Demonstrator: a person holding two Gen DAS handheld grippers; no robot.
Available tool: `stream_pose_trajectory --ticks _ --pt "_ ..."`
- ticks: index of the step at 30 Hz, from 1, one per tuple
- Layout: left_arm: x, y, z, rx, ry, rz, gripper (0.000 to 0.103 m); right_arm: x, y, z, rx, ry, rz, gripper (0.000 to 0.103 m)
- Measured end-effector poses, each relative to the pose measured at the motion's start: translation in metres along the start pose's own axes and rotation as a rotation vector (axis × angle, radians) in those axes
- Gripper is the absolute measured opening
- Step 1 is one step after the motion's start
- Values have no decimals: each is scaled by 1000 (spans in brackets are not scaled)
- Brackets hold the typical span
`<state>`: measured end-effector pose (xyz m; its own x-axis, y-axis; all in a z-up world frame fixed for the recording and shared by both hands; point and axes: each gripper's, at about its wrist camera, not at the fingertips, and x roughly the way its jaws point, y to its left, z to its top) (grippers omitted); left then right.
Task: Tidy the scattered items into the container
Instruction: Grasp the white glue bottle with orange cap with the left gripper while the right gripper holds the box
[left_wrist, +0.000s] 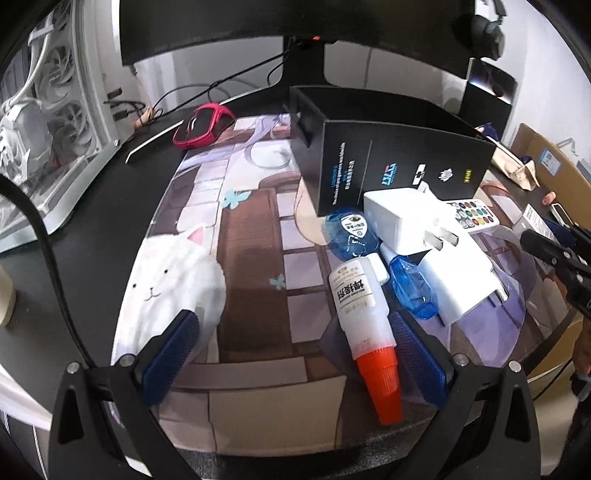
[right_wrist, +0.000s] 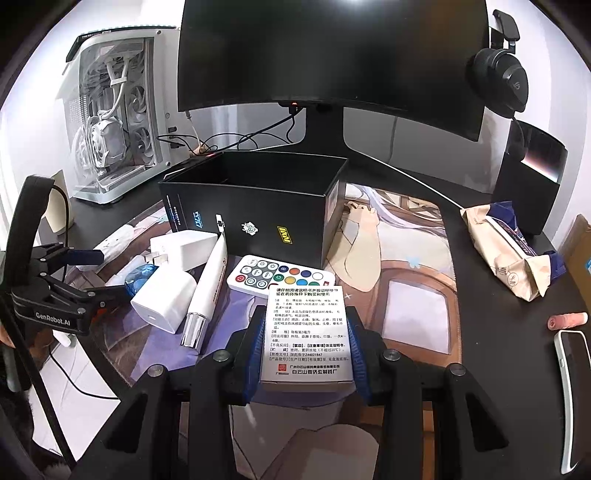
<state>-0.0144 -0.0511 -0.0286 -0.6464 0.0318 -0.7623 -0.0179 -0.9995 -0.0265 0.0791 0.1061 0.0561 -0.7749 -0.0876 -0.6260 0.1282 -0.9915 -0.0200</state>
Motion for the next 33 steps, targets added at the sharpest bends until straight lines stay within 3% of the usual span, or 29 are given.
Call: stream_pose_trajectory --ticks 9,19,22,23,24,33 --pt "-2 -1 -2 9 -18 -4 103 -4 1 2 -9 -5 4 40" --pt "-6 0 -11 14 -104 -18 101 -4 4 3 -14 -1 12 40" --pt "-12 -3 -15 34 -145 -41 77 -4 7 2 -16 1 16 40" --pt "-15 -4 -16 33 -161 -43 39 -4 9 2 -20 -1 16 40" --pt "-16 -4 -16 24 -165 -38 20 -5 10 2 -23 -3 17 40" --pt "-19 -10 -14 58 -145 -59 19 -13 20 3 -49 -24 26 40"
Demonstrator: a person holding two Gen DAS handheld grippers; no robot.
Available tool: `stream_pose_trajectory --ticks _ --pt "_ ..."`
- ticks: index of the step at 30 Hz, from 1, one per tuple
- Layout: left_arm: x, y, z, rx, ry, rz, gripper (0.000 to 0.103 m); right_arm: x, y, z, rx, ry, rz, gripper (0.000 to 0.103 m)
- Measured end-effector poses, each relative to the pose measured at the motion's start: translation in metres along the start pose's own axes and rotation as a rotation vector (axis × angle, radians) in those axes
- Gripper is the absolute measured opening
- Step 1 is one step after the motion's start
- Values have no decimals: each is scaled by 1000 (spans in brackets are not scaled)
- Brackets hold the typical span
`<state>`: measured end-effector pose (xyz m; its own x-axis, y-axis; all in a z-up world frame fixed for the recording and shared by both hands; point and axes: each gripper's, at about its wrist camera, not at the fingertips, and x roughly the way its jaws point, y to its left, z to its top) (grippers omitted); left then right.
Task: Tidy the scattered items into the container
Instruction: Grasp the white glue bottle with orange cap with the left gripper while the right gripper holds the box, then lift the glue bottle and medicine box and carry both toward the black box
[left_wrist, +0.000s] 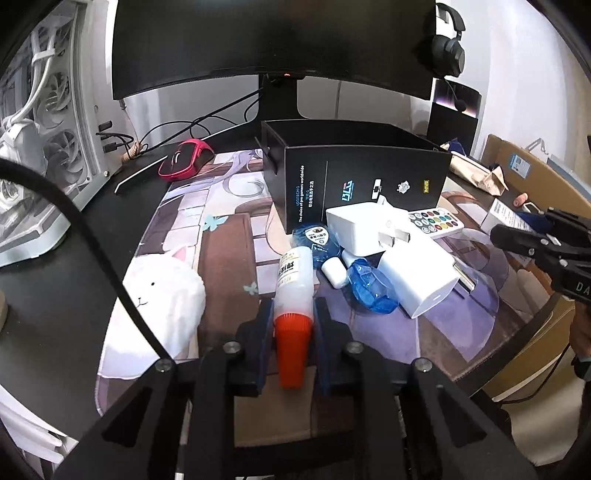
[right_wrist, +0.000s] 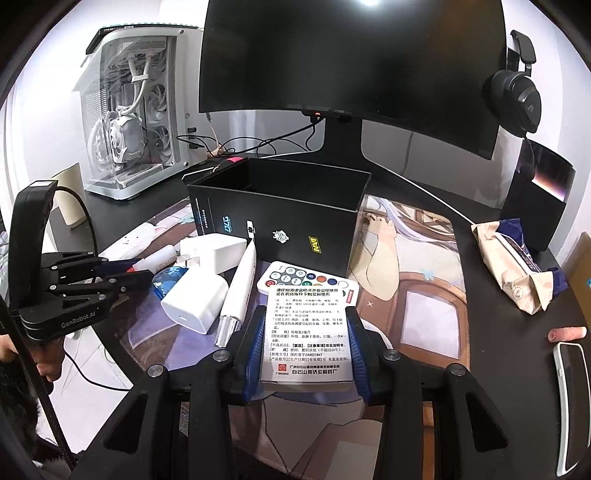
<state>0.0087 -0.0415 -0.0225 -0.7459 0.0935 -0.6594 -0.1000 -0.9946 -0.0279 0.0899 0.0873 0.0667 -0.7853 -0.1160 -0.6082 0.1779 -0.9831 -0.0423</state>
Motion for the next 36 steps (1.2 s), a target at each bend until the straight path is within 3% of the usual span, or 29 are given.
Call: stream_pose_trajectory --ticks 36 --pt "-28 5 14 5 -59 -2 19 -6 -11 3 12 -20 -6 40"
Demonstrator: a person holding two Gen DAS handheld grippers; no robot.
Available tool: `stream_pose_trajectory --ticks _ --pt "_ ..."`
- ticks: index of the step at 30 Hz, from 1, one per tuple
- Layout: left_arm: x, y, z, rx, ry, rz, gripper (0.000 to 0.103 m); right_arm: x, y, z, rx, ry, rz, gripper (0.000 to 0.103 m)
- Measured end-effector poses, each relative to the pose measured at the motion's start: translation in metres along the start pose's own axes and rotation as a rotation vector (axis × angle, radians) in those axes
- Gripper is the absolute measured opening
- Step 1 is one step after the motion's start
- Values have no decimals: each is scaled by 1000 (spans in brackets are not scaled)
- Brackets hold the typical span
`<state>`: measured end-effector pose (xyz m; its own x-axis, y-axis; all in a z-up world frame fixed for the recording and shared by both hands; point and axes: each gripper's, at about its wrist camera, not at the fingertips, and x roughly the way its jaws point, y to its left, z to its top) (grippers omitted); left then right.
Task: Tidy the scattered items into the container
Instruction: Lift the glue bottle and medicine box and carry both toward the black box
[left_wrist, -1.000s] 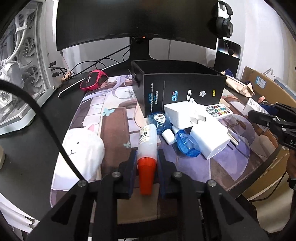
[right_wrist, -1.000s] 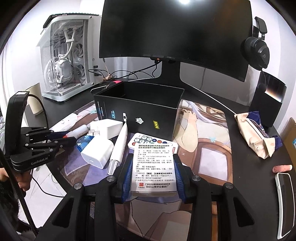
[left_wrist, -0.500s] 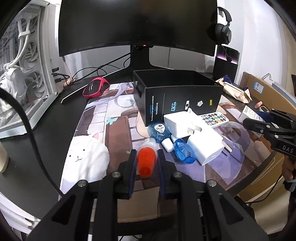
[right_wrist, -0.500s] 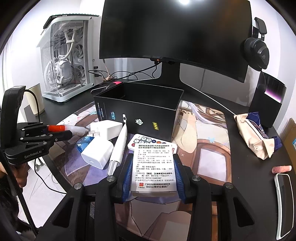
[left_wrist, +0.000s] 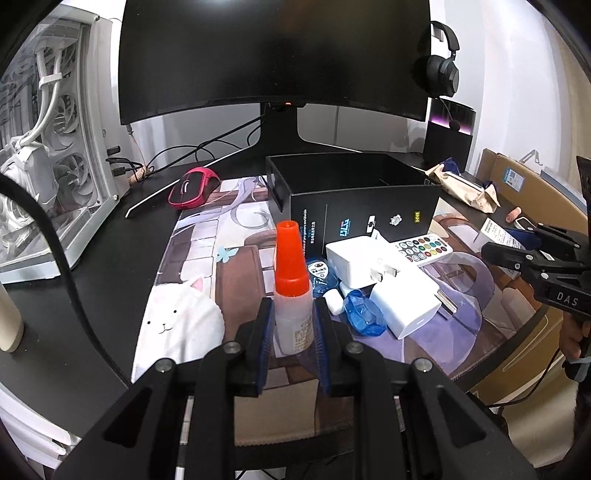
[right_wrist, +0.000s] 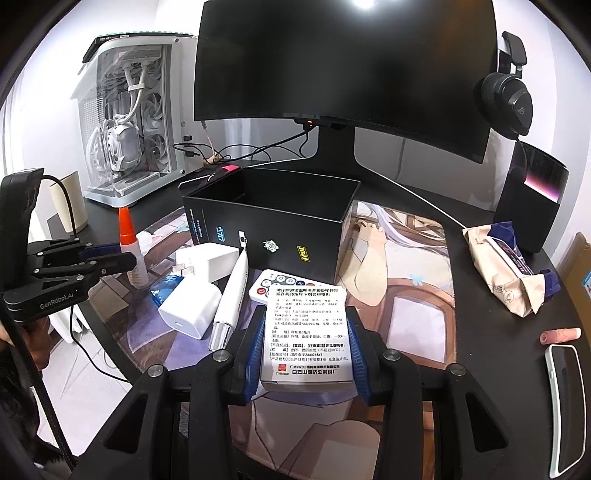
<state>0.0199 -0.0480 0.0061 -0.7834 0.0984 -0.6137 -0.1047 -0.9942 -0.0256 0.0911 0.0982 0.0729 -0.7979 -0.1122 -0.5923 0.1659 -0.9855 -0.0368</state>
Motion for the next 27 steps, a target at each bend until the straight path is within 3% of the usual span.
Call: stream_pose_trajectory --ticks 27 --pt "-15 -1 29 18 -61 -14 19 -2 -8 16 3 -20 10 40"
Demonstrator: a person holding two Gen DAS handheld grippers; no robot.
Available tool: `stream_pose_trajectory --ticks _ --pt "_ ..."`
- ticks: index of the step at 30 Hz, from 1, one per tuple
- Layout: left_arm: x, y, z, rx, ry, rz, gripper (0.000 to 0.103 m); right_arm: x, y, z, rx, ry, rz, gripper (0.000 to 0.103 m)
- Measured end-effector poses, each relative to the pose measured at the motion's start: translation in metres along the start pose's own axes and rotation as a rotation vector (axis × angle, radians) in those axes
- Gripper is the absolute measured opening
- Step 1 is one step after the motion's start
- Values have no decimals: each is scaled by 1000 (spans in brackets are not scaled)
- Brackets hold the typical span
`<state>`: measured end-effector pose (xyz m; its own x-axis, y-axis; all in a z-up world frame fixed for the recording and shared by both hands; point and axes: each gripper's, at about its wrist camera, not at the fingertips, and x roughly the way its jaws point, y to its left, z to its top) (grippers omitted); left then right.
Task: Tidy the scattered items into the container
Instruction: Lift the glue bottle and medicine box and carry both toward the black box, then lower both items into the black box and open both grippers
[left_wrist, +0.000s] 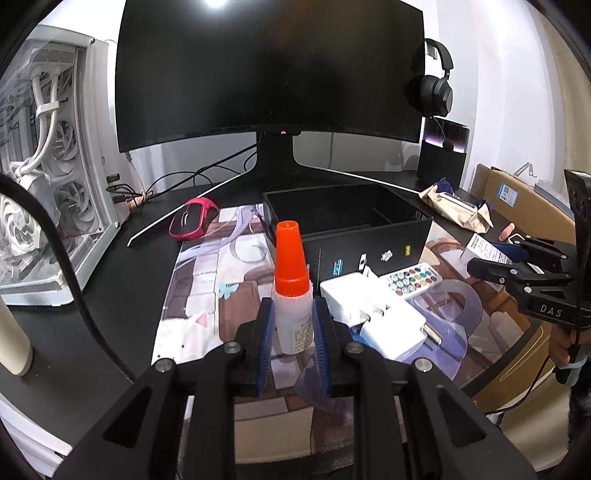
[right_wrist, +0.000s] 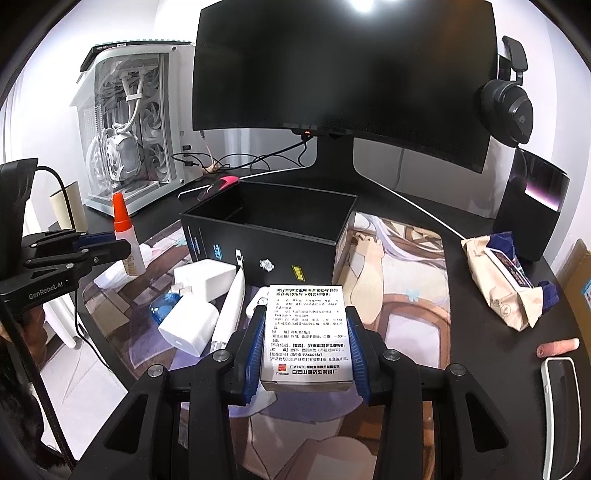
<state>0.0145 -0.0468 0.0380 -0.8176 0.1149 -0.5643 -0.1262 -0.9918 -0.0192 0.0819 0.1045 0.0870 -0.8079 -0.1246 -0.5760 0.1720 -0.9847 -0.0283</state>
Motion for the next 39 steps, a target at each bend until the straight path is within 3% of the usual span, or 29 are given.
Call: stream_pose_trajectory --ticks 20,39 --pt "23 -6 65 14 -53 -59 19 25 -2 61 10 -15 59 40" --pt "72 -15 105 38 -15 -86 19 80 -6 107 11 43 101 40"
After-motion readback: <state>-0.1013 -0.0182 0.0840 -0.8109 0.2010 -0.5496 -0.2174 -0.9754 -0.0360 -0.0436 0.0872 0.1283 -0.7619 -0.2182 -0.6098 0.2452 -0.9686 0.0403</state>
